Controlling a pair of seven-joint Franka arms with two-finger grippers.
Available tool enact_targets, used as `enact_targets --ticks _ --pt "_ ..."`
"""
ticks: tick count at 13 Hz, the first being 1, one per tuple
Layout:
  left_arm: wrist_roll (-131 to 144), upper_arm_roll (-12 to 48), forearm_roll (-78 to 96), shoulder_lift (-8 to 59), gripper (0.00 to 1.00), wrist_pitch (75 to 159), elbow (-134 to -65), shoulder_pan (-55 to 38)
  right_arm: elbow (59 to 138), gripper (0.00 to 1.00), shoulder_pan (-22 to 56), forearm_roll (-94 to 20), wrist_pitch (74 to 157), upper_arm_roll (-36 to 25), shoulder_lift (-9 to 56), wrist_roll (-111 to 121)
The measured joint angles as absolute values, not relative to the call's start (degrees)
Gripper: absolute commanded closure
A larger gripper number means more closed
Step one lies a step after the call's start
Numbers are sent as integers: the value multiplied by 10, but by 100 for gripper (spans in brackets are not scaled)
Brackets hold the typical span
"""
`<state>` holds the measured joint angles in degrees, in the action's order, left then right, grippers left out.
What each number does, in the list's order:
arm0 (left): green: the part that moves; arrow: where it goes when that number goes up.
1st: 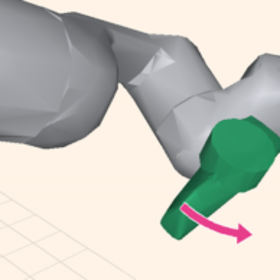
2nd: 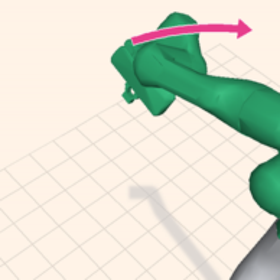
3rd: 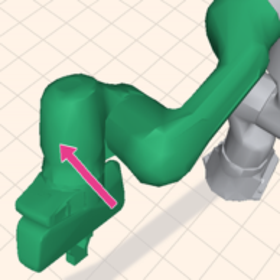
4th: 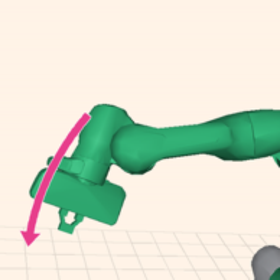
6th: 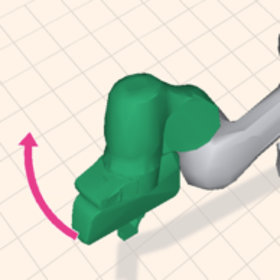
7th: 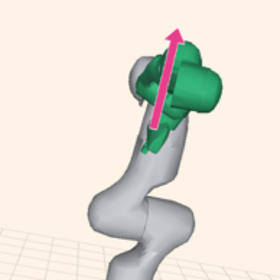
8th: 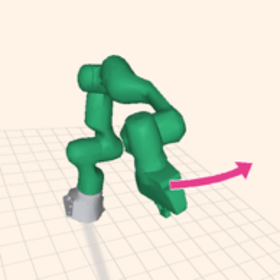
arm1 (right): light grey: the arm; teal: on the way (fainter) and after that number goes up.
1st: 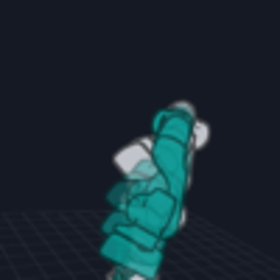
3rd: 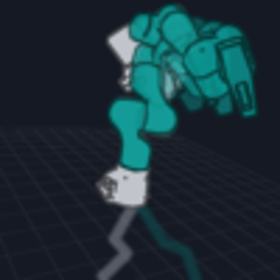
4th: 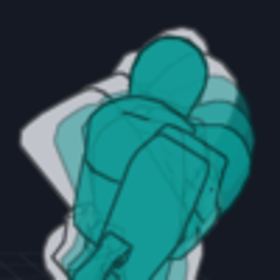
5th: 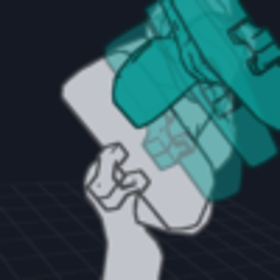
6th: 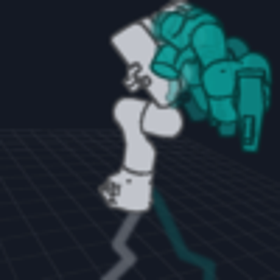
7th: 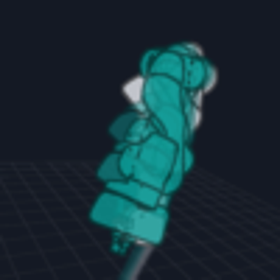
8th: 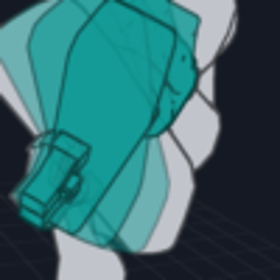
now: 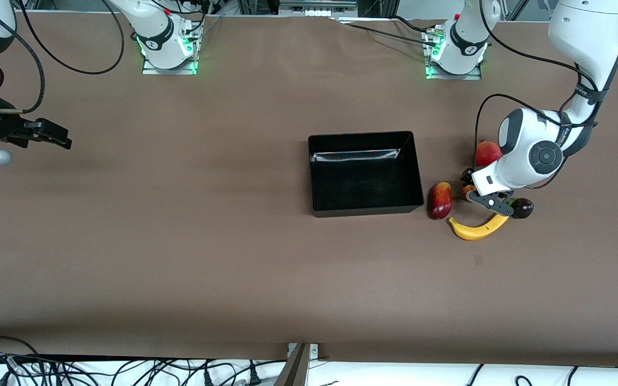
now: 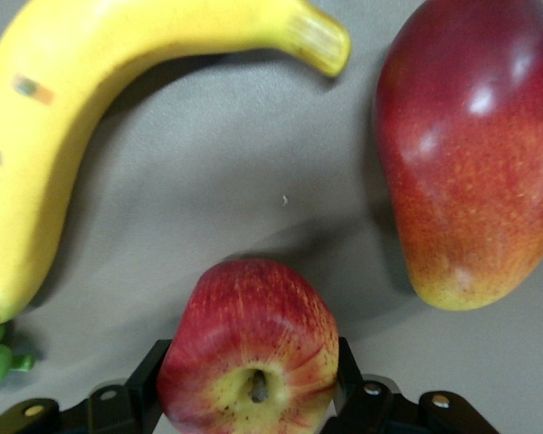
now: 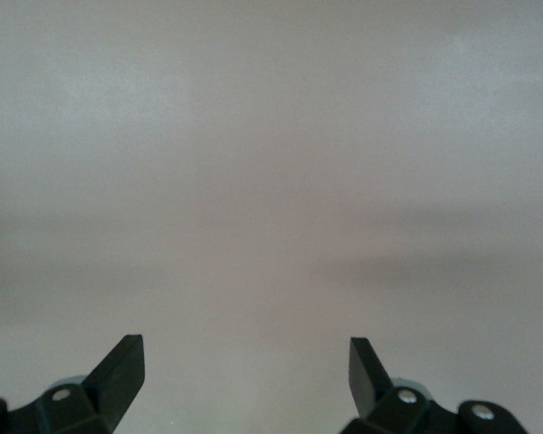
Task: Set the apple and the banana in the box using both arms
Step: 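Lower the left gripper onto the red apple and grasp it, then carry the red apple into the black box with the left gripper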
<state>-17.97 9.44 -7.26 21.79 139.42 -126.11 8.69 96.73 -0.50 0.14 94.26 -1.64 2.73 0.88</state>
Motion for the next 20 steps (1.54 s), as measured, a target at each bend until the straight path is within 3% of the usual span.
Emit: enact_targets --ticks 4,8,11,15,20 --pt "-177 135 -16 131 100 1286 -1221 78 967 0 -4 1 937 -17 28 9" --pt "-19 151 62 67 100 1222 -1179 -41 967 0 -4 1 935 -17 28 9" --pt "166 152 65 114 100 1227 -1145 -156 967 0 -4 1 931 -17 29 9" --pt "302 108 65 243 100 1266 -1036 -278 967 0 -4 1 930 -17 31 9" --pt "334 59 65 356 100 1310 -976 -341 967 0 -4 1 930 -17 31 9"
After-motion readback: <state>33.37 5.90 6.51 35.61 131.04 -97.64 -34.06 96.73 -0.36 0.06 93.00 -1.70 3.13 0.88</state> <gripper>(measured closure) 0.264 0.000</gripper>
